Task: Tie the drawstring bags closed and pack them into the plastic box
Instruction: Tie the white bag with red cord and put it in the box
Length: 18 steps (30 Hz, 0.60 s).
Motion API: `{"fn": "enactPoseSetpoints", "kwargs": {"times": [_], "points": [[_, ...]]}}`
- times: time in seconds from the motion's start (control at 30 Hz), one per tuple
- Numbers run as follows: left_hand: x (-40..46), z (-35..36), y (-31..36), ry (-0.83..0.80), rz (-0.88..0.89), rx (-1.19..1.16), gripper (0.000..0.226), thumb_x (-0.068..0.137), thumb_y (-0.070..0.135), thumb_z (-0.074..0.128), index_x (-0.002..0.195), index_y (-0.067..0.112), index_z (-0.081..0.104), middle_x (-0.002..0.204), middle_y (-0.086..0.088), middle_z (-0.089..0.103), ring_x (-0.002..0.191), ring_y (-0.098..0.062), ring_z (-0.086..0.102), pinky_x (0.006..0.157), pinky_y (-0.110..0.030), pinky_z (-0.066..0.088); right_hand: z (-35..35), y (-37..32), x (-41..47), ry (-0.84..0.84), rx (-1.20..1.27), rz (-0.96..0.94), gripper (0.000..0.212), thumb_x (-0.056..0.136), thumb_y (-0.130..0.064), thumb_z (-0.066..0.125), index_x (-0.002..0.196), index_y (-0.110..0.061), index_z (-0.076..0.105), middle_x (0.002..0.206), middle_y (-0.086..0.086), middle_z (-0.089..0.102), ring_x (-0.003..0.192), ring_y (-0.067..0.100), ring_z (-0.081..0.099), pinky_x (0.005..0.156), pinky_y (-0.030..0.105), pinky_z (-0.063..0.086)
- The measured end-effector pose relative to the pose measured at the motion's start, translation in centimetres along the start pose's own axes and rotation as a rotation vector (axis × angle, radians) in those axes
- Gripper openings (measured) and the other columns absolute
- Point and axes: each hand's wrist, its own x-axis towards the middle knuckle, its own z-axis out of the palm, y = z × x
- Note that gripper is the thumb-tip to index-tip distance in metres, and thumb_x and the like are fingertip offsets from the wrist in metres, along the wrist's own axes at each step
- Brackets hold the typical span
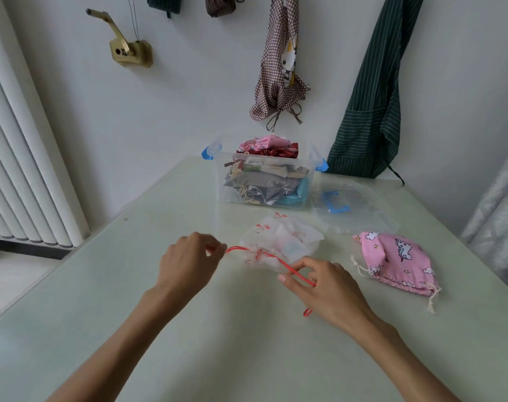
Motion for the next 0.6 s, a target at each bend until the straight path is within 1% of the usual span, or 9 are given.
{"fn": "enactPoseSetpoints", "kwargs": {"times": [0.07,0.1,0.13,0.2,0.27,0.37,0.43,0.5,0.6], "points": [[-0.3,0.9,0.9,-0.192,-0.065,-0.231,0.036,0.097,0.042,0.042,0.094,0.019,0.07,0.085,0.006,0.072,0.074,-0.016,0.068,0.064,-0.027,0.048,0.1,-0.5,0.0,0.03,-0.049,-0.03,0.027,0.083,-0.054,0.058,0.08,-0.027,0.062,0.045,-0.001,0.046,0.039,0.011,0.046,0.054,0.03,0.05],[-0.3,1.5,1.3,-0.255,-0.108,-0.36,0.039,0.098,0.041,0.039,0.096,0.015,0.069,0.082,0.005,0.07,0.066,-0.014,0.066,0.056,-0.024,0.044,0.2,-0.7,-0.1,0.043,-0.064,-0.051,0.028,0.086,-0.051,0.057,0.08,-0.024,0.063,0.049,0.002,0.05,0.04,0.011,0.048,0.055,0.03,0.049],[-0.1,2.0,1.6,-0.266,-0.149,-0.47,0.04,0.099,0.04,0.038,0.098,0.013,0.068,0.08,0.004,0.068,0.061,-0.013,0.063,0.05,-0.022,0.038,0.3,-0.8,-0.1,0.053,-0.082,-0.069,0.03,0.088,-0.049,0.055,0.08,-0.022,0.063,0.053,0.003,0.052,0.042,0.013,0.049,0.055,0.03,0.048],[0.2,2.6,1.9,-0.171,-0.219,-0.649,0.035,0.098,0.039,0.043,0.09,0.017,0.068,0.081,0.003,0.064,0.059,-0.012,0.059,0.049,-0.023,0.033,0.3,-1.0,-0.3,0.07,-0.102,-0.093,0.032,0.089,-0.05,0.052,0.079,-0.021,0.062,0.052,0.003,0.049,0.043,0.015,0.049,0.055,0.031,0.049],[0.5,3.1,2.1,-0.026,-0.258,-0.797,0.024,0.093,0.036,0.054,0.079,0.025,0.069,0.084,0.003,0.066,0.064,-0.011,0.06,0.054,-0.024,0.038,-0.2,-1.0,-0.4,0.087,-0.096,-0.091,0.031,0.09,-0.051,0.05,0.079,-0.023,0.061,0.048,0.002,0.045,0.043,0.015,0.05,0.055,0.031,0.05],[0.9,3.1,2.7,0.071,-0.243,-0.973,0.016,0.088,0.03,0.064,0.082,0.02,0.074,0.086,0.0,0.07,0.078,-0.014,0.061,0.069,-0.028,0.048,-0.7,-0.6,0.6,0.14,-0.07,-0.075,0.02,0.091,-0.043,0.05,0.086,-0.029,0.064,0.048,-0.004,0.05,0.048,0.015,0.054,0.058,0.032,0.051],[1.2,2.6,3.3,0.072,-0.208,-1.152,0.016,0.091,0.024,0.062,0.081,0.018,0.073,0.082,0.001,0.07,0.079,-0.013,0.061,0.074,-0.025,0.05,-1.0,-0.4,1.9,0.173,-0.009,-0.049,0.017,0.091,-0.038,0.052,0.083,-0.033,0.066,0.05,-0.011,0.056,0.051,0.012,0.055,0.054,0.028,0.047],[2.2,2.0,3.9,0.049,-0.191,-1.334,0.016,0.094,0.021,0.057,0.086,0.019,0.071,0.087,0.001,0.071,0.087,-0.011,0.063,0.083,-0.024,0.05,-1.4,-0.3,3.5,0.176,0.051,-0.017,0.02,0.09,-0.035,0.055,0.075,-0.036,0.068,0.066,-0.012,0.069,0.066,0.013,0.065,0.054,0.026,0.045],[4.1,1.4,4.4,-0.04,-0.196,-1.513,0.019,0.097,0.019,0.049,0.097,0.015,0.068,0.102,0.001,0.07,0.097,-0.007,0.064,0.093,-0.024,0.047,-1.7,-0.2,5.6,0.119,0.035,0.016,0.019,0.087,-0.034,0.058,0.078,-0.034,0.074,0.087,-0.008,0.075,0.086,0.014,0.068,0.067,0.027,0.051]]}}
